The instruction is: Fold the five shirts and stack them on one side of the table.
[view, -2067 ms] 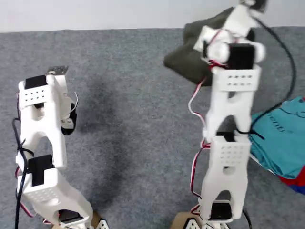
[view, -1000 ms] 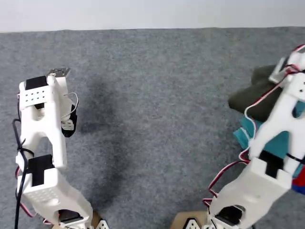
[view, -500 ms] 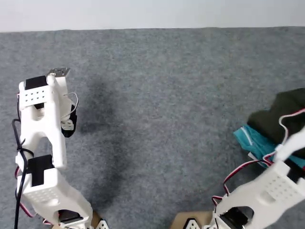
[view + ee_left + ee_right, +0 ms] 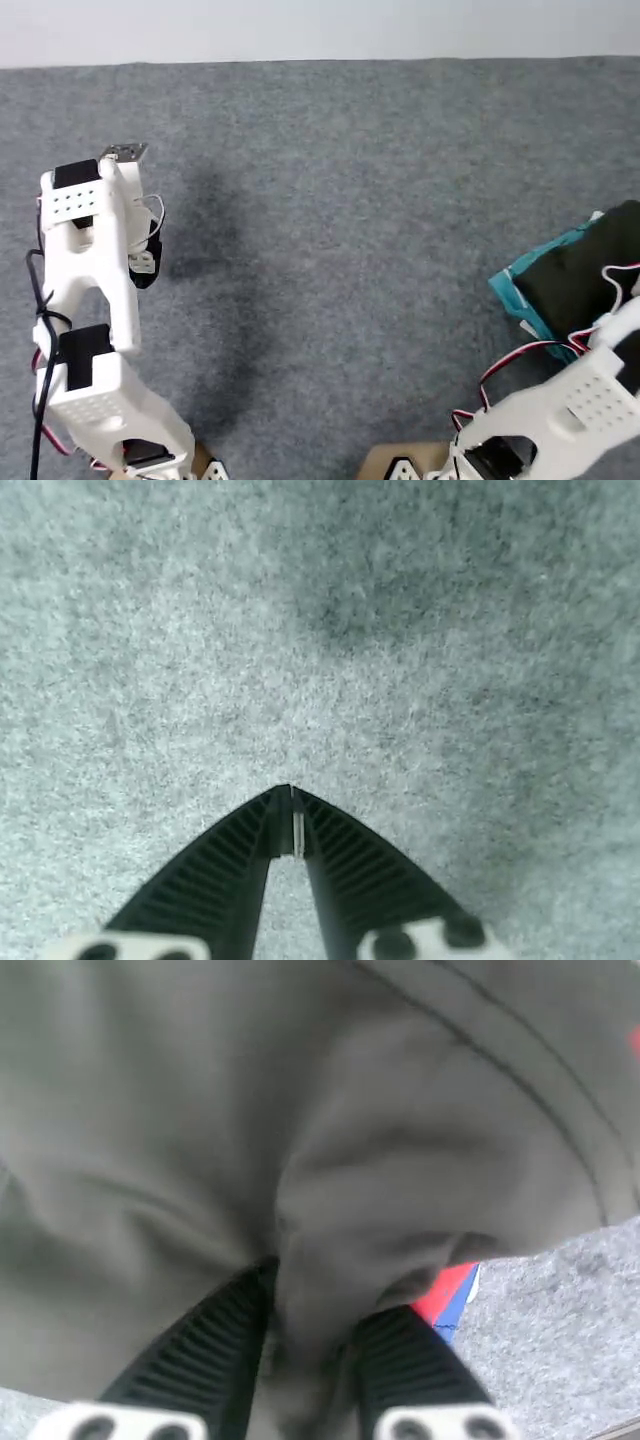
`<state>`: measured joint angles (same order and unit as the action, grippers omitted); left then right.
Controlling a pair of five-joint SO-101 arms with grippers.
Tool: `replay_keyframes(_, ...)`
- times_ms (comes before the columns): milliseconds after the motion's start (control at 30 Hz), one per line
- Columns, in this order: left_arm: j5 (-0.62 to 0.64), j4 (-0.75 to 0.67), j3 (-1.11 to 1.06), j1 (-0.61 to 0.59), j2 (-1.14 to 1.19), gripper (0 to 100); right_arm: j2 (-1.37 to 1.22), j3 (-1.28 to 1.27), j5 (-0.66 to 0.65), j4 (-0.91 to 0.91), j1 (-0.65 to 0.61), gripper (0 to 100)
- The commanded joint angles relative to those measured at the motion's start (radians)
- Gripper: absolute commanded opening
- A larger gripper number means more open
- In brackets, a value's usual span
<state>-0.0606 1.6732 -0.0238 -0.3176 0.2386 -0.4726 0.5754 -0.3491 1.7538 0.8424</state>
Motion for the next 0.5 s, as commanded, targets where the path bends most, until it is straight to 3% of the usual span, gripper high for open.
replay_keyframes(0, 0.002, 0.015, 0.004, 0.008, -0.055, 0, 0.151, 0.015, 0.023, 0.036, 0.015, 26.9)
replay_keyframes(100, 0.002, 0.015, 0.004, 0.008, -0.055, 0, 0.289, 0.015, 0.031, 0.035, 0.001, 34.8)
replay_keyframes(167, 0.002, 0.015, 0.002, 0.008, -0.055, 0, 0.361, 0.012, 0.031, 0.035, -0.031, 34.6)
replay_keyframes(300, 0.002, 0.015, 0.002, 0.008, -0.055, 0, 0.42, -0.02, 0.031, 0.033, -0.084, 26.6)
replay_keyframes(467, 0.002, 0.015, 0.002, 0.008, -0.054, 0, 0.351, -0.068, 0.032, 0.03, -0.131, 8.4)
